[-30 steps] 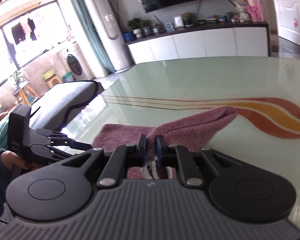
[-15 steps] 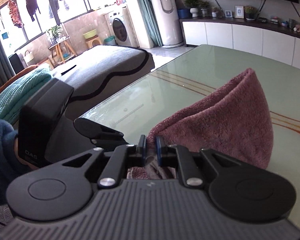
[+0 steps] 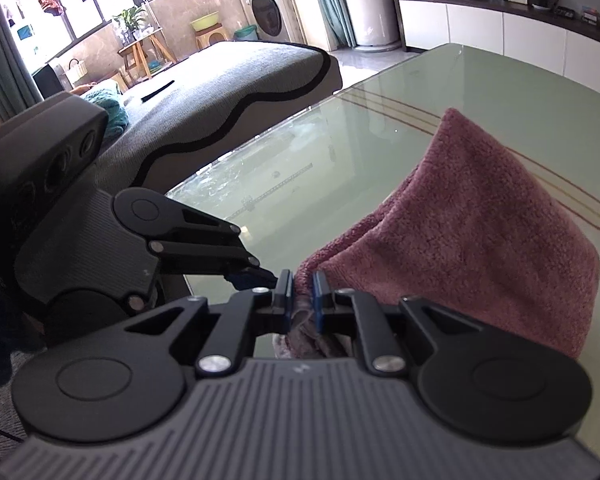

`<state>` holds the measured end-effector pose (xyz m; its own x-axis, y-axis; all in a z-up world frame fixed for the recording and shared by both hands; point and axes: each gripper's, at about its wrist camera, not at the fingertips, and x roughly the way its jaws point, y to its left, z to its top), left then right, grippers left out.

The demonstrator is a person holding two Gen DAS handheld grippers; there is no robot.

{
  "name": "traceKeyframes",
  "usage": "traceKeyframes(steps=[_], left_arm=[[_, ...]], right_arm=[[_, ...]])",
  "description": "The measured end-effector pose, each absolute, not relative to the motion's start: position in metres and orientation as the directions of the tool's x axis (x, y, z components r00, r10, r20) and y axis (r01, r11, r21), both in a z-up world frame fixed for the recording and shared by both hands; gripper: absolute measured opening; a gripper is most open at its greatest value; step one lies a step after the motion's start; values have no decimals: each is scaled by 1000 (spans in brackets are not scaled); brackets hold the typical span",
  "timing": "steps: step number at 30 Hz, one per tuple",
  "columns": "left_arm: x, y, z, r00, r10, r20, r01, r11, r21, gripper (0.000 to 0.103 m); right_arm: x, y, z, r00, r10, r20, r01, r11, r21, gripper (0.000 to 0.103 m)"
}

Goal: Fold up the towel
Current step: 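Open the right tool and release the folded end, then press the folded towel with the right tool while the left tool grasps its hemmed edge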

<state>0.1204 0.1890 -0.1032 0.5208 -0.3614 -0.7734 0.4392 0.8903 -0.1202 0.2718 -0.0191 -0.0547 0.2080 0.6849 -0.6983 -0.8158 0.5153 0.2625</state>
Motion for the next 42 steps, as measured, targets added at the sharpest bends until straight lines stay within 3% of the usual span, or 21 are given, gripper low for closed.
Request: traceKeyframes(steps=[12,14,16,18,24,30,35,42], left_arm=[[113,222,-93,559,-273,-783,372,926,-58,60],[116,228,-88,565,-263,-782,351,934,-60,60],[117,233,-86,568,-253,-783,334,941,-62,60],[117,236,-83,580,-243,-778,323,945,-54,60],[118,236,-74,591,-257,-764,334,941,-58,62],[124,222,-73,593,-311,-743,379,922,-83,62],[130,195,-68,593,-377,-712,435,894,-111,63],[149,178,-88,563,-352,-747,419,901,-109,63]], right_arm=[[270,-19,-68,133,686,-716,-831,470,296,11],[270,-22,-67,119,694,-711,-829,463,314,18],[271,-24,-67,106,702,-704,-827,456,330,34],[268,-26,-65,100,717,-690,-827,446,343,38],[262,-55,-34,173,767,-618,-849,435,301,36],[302,-85,-15,350,730,-587,-787,569,238,12],[337,-65,-26,371,696,-615,-767,603,220,11],[353,-25,-48,306,673,-674,-792,573,213,11]])
